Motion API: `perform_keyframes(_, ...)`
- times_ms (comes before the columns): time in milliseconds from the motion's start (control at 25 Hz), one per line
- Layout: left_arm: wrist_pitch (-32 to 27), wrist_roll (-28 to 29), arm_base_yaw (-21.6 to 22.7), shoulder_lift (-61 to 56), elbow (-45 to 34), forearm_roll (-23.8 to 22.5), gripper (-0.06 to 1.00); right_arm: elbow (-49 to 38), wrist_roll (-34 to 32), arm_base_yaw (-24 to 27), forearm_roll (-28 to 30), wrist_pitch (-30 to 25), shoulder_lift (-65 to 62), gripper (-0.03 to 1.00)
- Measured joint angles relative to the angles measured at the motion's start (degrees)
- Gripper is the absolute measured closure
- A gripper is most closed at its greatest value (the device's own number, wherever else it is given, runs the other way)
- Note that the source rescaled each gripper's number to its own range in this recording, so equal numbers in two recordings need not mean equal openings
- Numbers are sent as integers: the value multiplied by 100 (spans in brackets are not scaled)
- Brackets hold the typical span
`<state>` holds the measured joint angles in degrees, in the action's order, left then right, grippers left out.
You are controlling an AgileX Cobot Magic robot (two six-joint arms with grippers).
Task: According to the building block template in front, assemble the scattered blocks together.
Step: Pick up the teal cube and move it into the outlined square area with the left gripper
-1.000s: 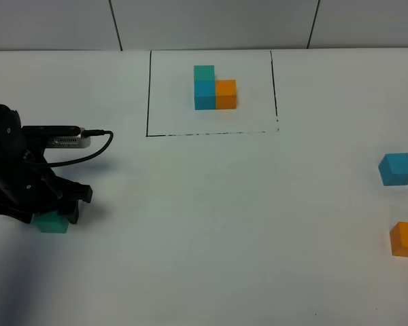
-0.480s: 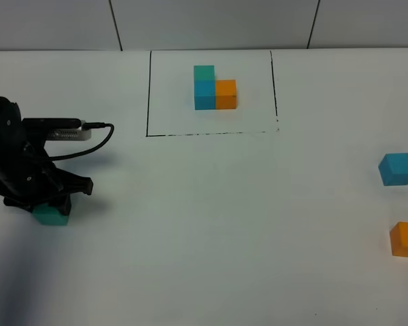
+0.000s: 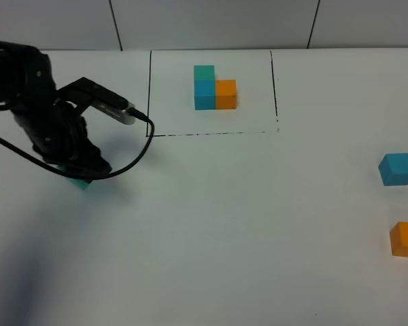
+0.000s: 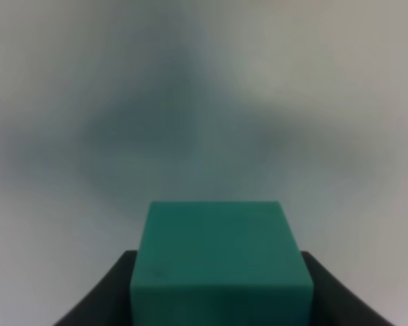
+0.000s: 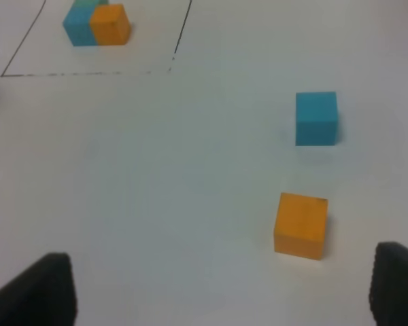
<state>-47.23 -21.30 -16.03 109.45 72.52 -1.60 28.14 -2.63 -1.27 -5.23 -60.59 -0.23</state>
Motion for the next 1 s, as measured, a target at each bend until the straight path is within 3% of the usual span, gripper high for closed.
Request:
perform_keyframes(560, -1114, -1757, -1617, 1801, 3050, 0, 94, 0, 0, 0, -5, 0, 0, 23)
perform_keyframes(760, -1322, -1997, -1778, 2199, 3602, 5, 94, 0, 0, 0, -17, 0, 0, 23)
perform_keyframes(1000, -1304, -2391, -1780, 2430, 3701, 4, 94, 0, 0, 0, -17, 0, 0, 23)
